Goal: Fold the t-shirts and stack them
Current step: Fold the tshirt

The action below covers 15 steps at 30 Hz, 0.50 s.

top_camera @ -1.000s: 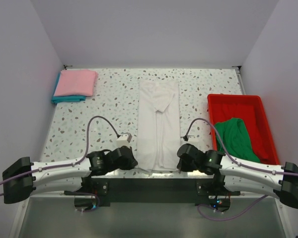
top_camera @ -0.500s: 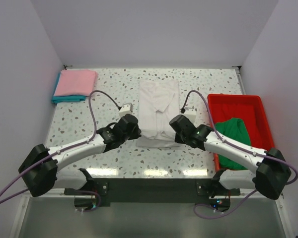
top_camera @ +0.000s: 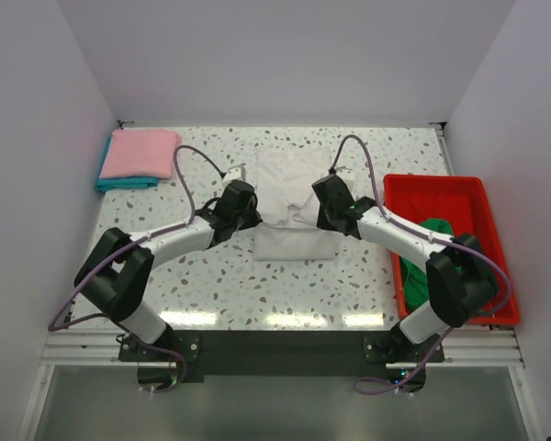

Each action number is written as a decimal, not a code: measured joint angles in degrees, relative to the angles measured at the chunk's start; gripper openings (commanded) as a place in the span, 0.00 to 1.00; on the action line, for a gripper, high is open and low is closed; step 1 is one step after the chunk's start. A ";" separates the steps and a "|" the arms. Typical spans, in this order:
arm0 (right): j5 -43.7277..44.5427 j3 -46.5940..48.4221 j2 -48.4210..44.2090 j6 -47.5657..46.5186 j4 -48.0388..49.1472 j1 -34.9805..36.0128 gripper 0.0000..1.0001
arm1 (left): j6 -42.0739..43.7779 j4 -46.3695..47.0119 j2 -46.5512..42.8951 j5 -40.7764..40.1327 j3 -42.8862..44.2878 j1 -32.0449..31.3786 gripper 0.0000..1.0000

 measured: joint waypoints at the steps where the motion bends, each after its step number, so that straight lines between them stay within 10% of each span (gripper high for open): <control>1: -0.55 0.63 0.94 -0.42 0.48 -0.70 0.00 | 0.22 0.59 0.81 0.61 0.61 0.68 0.00; 10: -5.51 4.90 8.98 -2.62 2.89 -4.90 0.02 | 1.84 4.31 7.76 6.84 5.33 5.35 0.03; 15: -9.29 6.64 12.11 -3.08 3.78 -7.82 0.25 | 3.54 5.99 9.70 10.78 5.70 7.80 0.30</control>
